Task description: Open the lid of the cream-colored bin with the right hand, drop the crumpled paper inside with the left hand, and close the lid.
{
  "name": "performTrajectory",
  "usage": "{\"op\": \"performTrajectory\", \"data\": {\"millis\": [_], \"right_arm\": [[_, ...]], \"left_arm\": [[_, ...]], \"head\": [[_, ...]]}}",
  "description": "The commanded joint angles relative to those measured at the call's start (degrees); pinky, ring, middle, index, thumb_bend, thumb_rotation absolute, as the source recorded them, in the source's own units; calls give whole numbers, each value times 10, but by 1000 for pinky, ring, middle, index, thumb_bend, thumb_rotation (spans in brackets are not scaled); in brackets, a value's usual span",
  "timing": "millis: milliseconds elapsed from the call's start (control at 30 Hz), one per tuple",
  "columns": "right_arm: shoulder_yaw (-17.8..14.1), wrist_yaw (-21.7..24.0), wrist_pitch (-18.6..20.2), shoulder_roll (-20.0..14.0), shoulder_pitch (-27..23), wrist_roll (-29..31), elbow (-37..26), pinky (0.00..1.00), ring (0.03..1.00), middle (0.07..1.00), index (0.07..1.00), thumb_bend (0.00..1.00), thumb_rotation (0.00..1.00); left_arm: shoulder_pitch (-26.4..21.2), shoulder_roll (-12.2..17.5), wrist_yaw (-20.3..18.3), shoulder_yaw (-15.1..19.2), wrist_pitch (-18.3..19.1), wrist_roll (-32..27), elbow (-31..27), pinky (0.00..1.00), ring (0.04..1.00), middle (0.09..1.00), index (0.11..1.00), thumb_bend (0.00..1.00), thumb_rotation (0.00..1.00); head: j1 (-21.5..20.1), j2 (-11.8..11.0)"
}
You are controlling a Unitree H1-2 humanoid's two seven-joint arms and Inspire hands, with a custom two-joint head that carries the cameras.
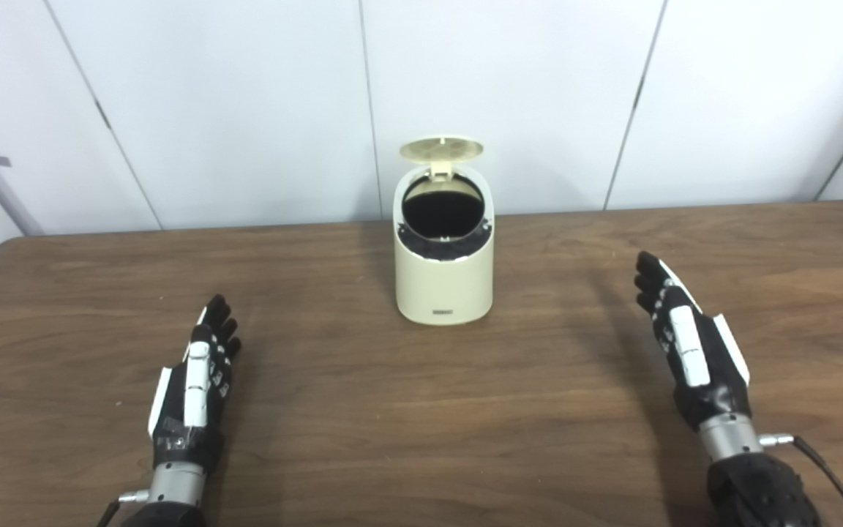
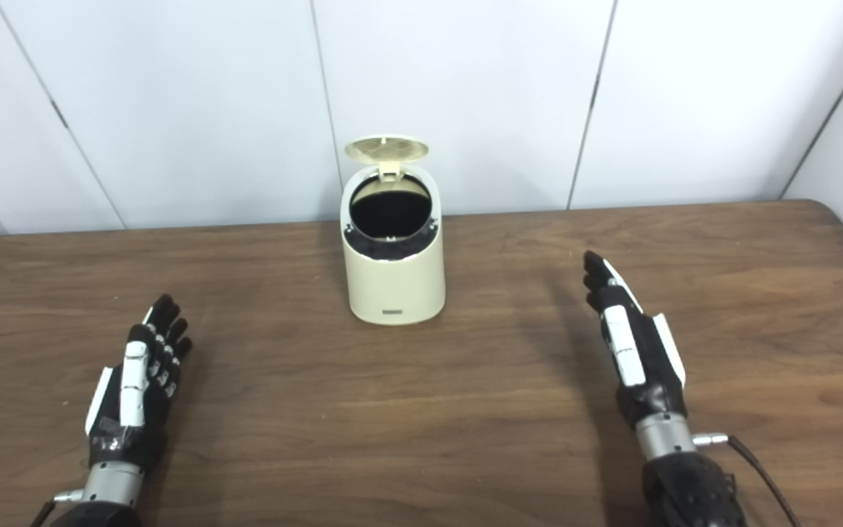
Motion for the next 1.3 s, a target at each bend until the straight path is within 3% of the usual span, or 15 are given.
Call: {"op": "performTrajectory", "data": {"millis": [0, 400, 567, 900, 1267], "right_arm": [[3, -2, -18, -9, -27, -10, -24, 945, 935, 936, 899, 587, 961], [19, -2, 2, -36, -72, -57, -31, 885, 919, 928, 910, 564, 984], [26, -6, 23, -45, -91, -84, -39, 911, 929, 928, 902, 597, 1000], [33, 2, 25, -51, -121, -95, -29, 899, 934, 929, 892, 621, 1000], [59, 5, 45, -58, -159, -134, -34, 863, 910, 914, 888, 624, 1000]], "left_arm": [[9, 4, 2, 0, -12, 12, 25, 1000, 1000, 1000, 1000, 490, 915], [11, 1, 5, -11, -21, 37, 32, 1000, 1000, 1000, 1000, 416, 960], [10, -3, 6, -11, -26, 43, 38, 1000, 1000, 1000, 1000, 400, 934], [12, -12, 9, -15, -43, 51, 51, 1000, 1000, 1000, 1000, 401, 864], [11, -21, 13, -16, -45, 58, 52, 1000, 1000, 1000, 1000, 337, 853]], "head": [[-1, -2], [9, -25], [11, -36], [22, -69], [26, -76]]}}
